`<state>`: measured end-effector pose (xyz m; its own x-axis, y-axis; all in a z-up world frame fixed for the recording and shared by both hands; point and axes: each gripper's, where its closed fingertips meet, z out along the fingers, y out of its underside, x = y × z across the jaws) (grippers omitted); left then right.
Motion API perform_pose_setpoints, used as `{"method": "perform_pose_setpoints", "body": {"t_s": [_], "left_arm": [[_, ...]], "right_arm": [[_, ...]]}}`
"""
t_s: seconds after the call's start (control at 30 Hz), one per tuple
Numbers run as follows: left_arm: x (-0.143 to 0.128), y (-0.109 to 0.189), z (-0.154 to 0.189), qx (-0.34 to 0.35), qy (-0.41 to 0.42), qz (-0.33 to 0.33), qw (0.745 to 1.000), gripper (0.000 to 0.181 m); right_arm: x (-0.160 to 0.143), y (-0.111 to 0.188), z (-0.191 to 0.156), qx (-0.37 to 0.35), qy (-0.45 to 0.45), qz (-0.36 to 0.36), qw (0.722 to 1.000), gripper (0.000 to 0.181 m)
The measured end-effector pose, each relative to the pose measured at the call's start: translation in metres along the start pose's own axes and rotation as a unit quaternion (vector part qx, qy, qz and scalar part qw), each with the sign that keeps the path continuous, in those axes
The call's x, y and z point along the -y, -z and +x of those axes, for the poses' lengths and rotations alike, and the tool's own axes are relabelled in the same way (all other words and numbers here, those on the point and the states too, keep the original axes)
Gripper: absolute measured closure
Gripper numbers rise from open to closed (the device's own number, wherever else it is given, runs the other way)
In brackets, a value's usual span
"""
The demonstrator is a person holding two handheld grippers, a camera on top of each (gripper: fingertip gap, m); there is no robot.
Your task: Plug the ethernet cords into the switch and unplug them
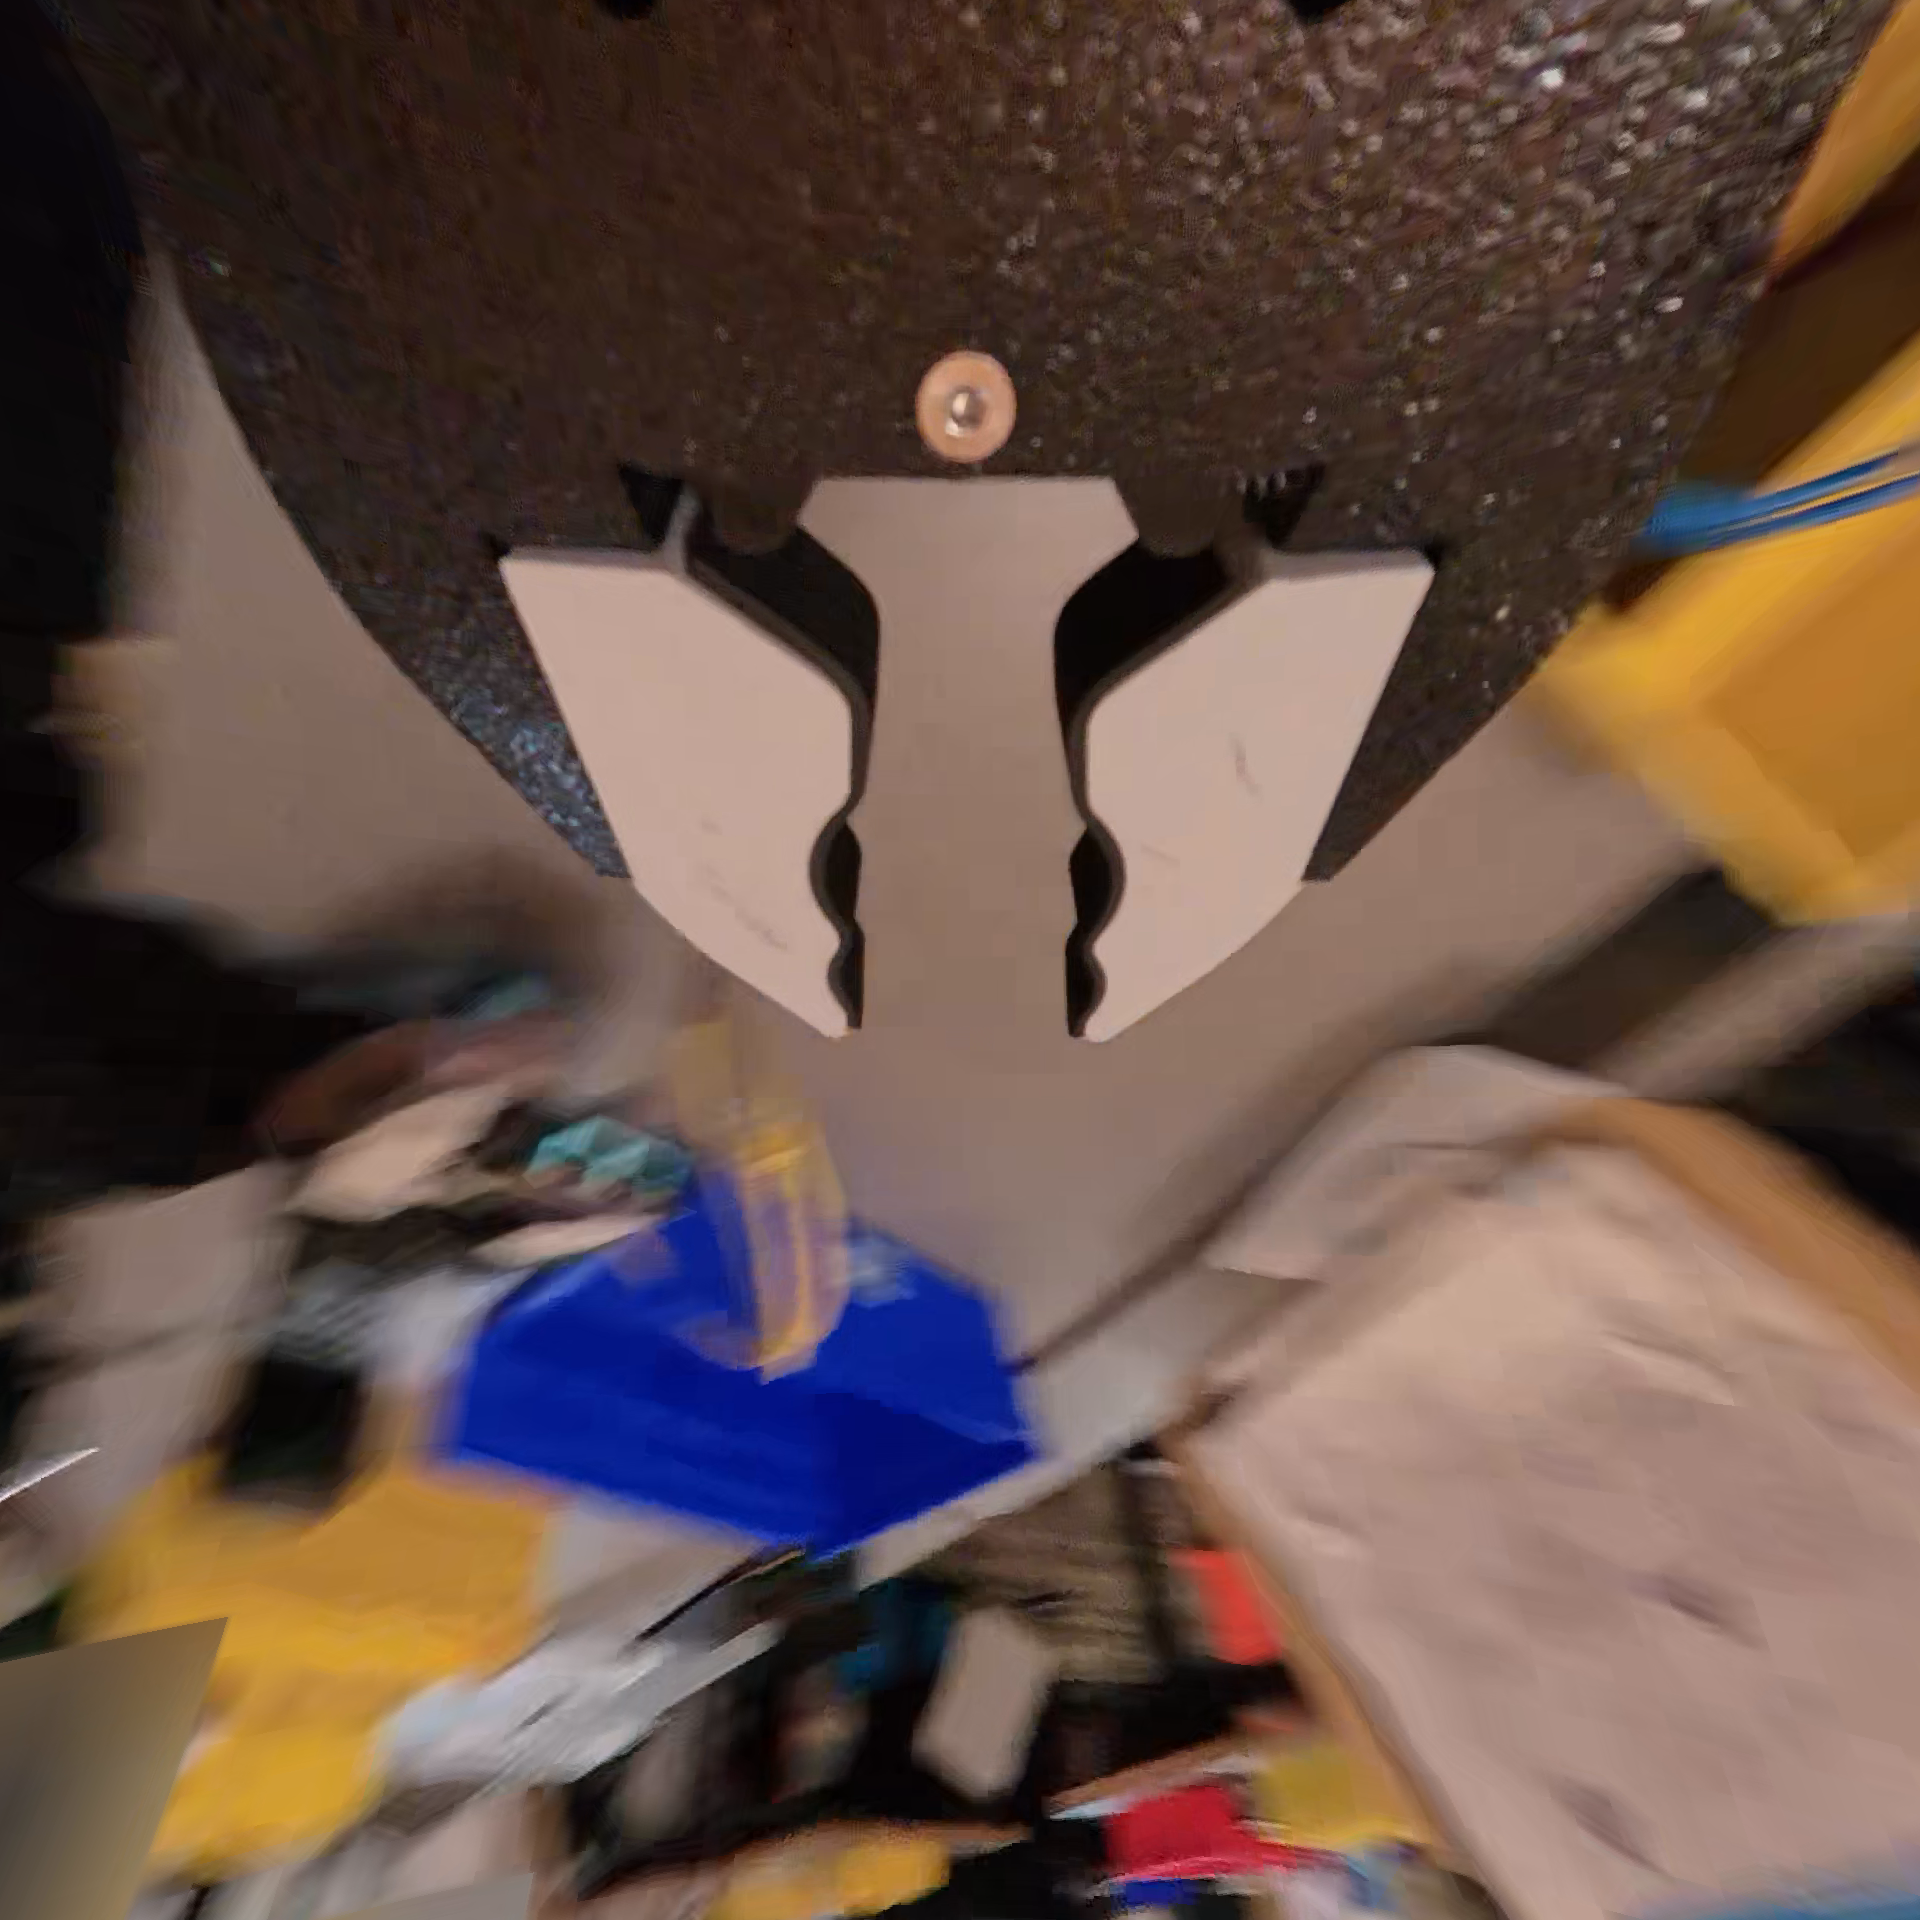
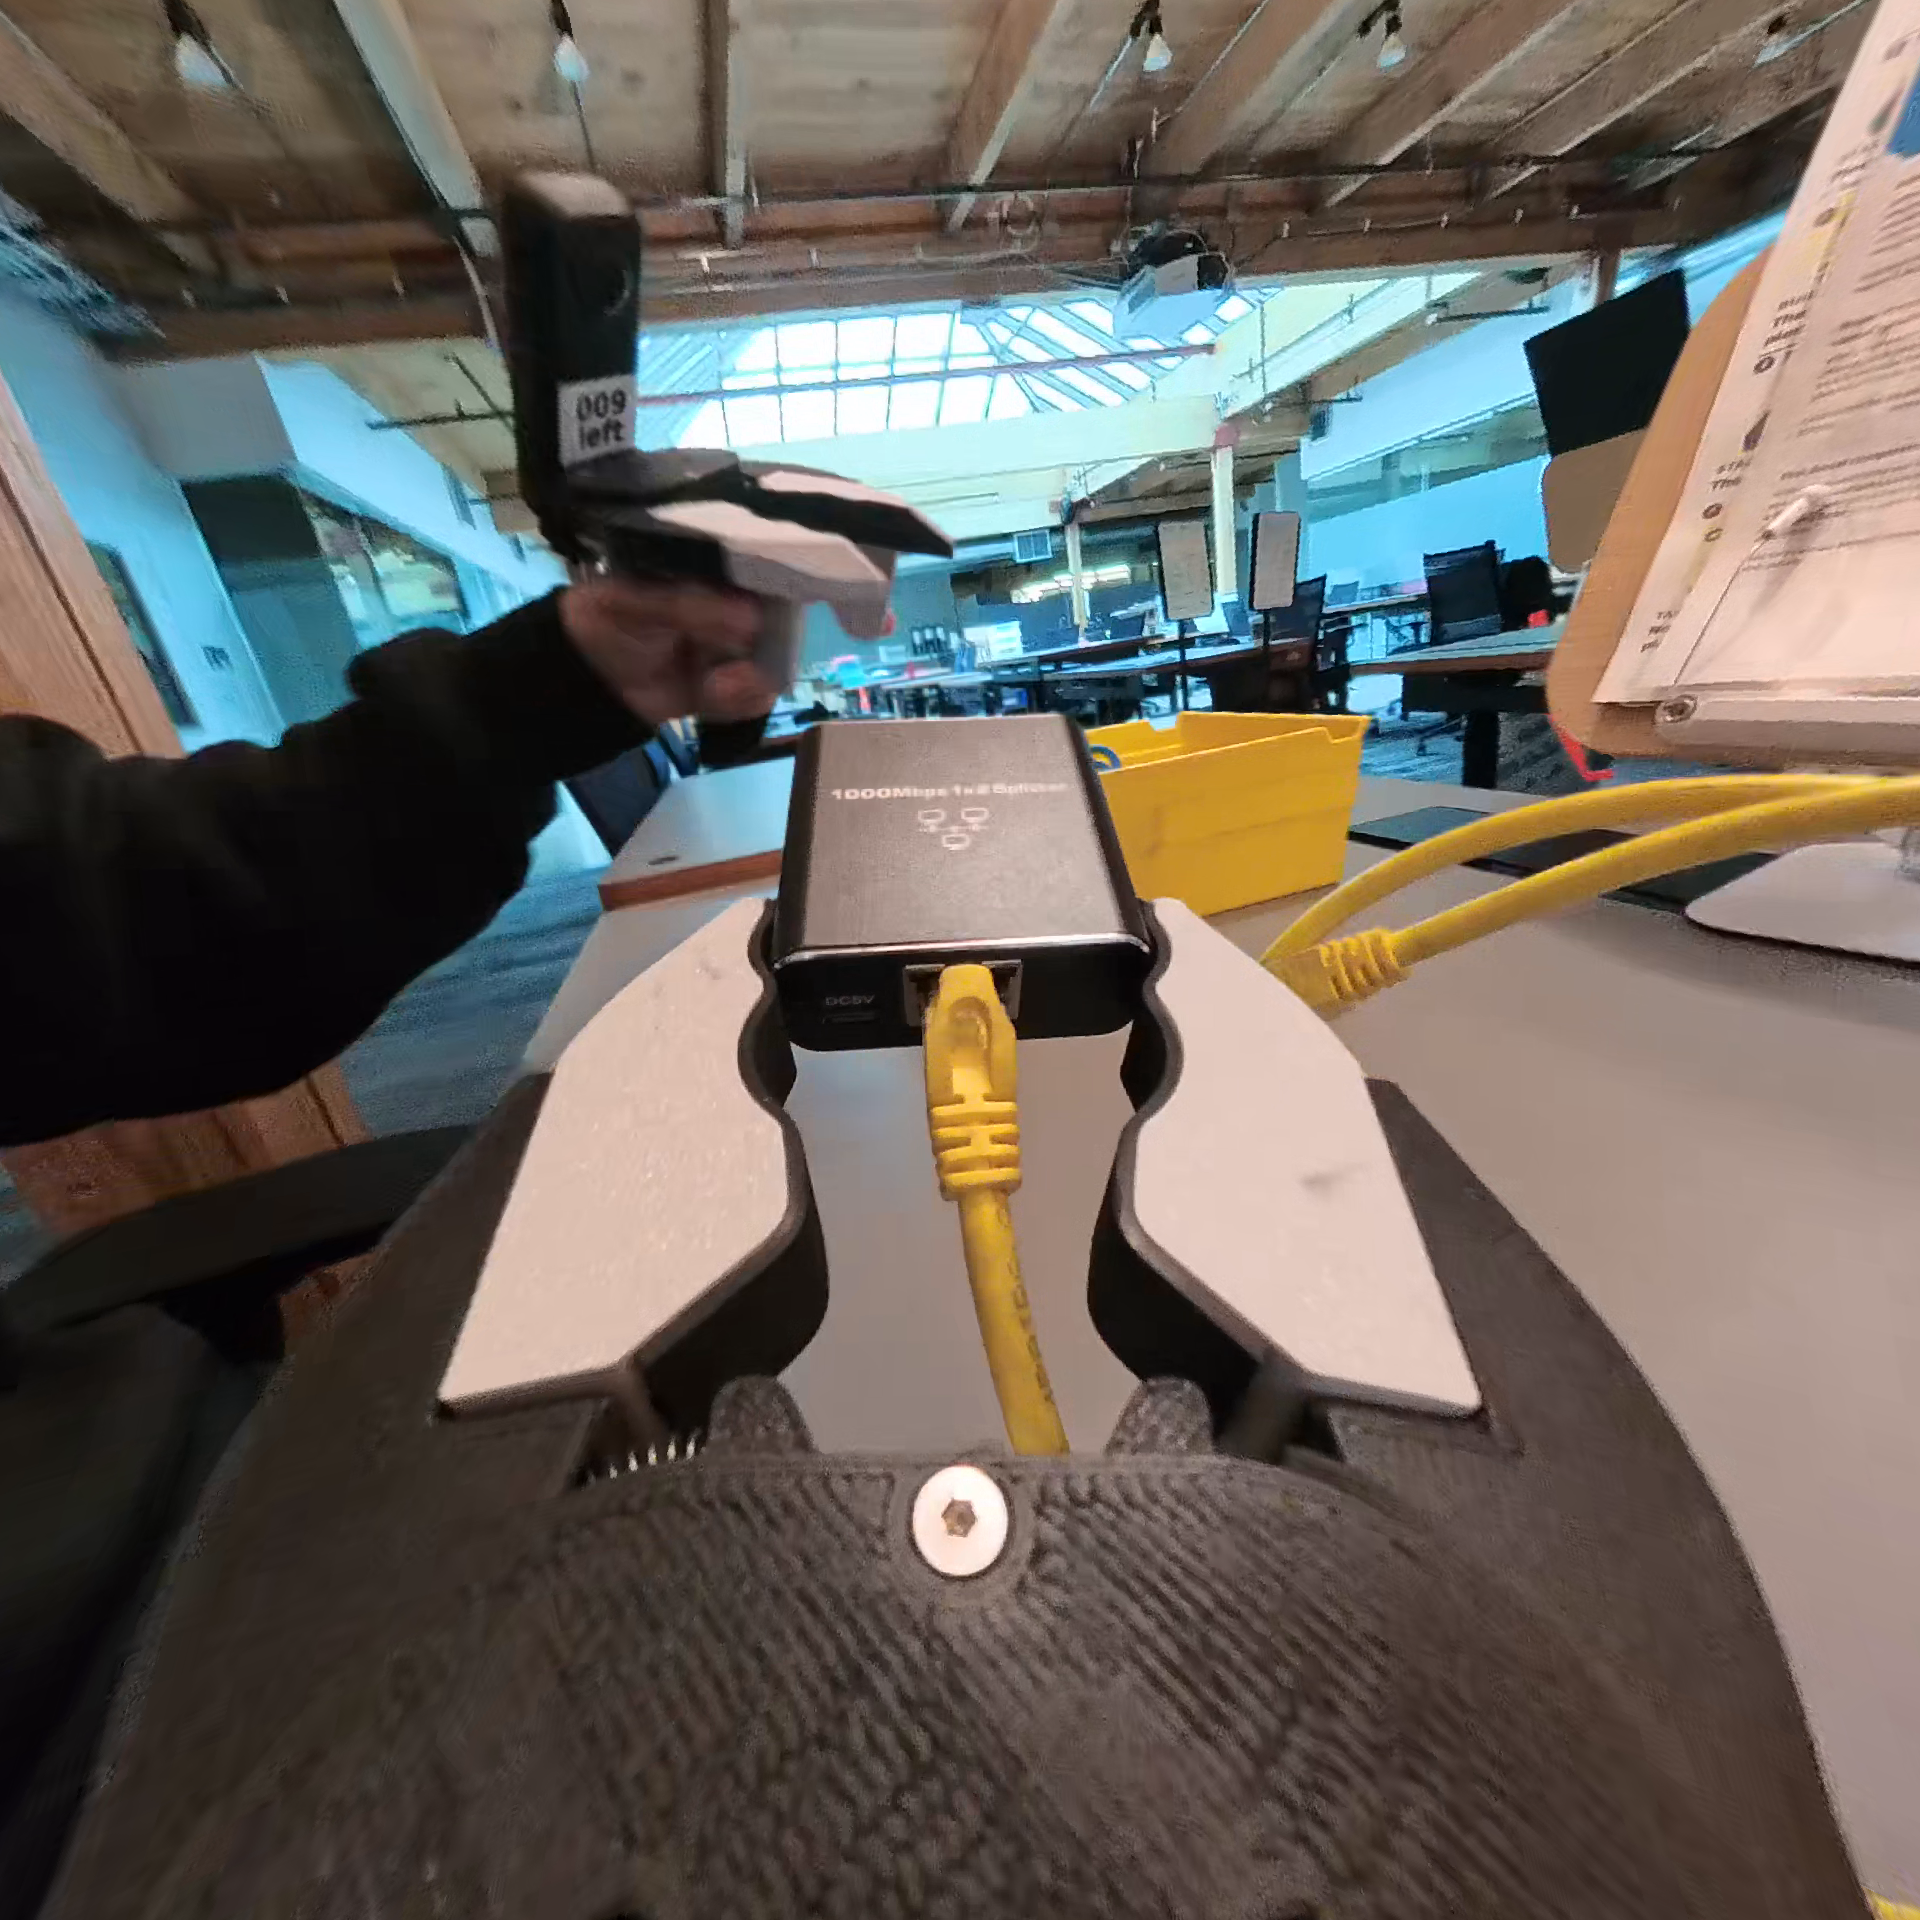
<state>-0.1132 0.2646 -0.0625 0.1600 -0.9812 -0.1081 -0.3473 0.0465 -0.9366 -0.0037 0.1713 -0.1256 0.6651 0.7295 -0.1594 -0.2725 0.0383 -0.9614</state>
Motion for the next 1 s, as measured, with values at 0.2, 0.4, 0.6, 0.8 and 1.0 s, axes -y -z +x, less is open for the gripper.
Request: {"method": "perform_pose_setpoints", "body": {"t_s": [0.2,0.4,0.6,0.8,1.0], "left_arm": [[-0.084,0.057,-0.160,0.155,-0.286,-0.271,0.906,0.139],[-0.138,0.059,-0.214,0.162,-0.416,-0.412,0.794,0.115],[-0.150,0.015,-0.230,0.145,-0.463,-0.409,0.773,0.130],[-0.143,0.015,-0.233,0.147,-0.406,-0.404,0.807,0.165],[-0.073,0.085,-0.254,0.258,-0.322,-0.405,0.816,0.171]], "right_arm": [[-0.006,-0.006,-0.008,0.014,0.026,-0.023,0.999,0.119],[-0.006,-0.005,-0.011,0.036,0.019,-0.023,0.999,0.119],[-0.008,-0.006,-0.017,0.051,0.029,-0.027,0.998,0.119],[-0.003,-0.002,-0.020,0.056,0.036,-0.008,0.998,0.119],[-0.003,-0.002,-0.021,0.056,0.042,-0.008,0.998,0.119]]}}
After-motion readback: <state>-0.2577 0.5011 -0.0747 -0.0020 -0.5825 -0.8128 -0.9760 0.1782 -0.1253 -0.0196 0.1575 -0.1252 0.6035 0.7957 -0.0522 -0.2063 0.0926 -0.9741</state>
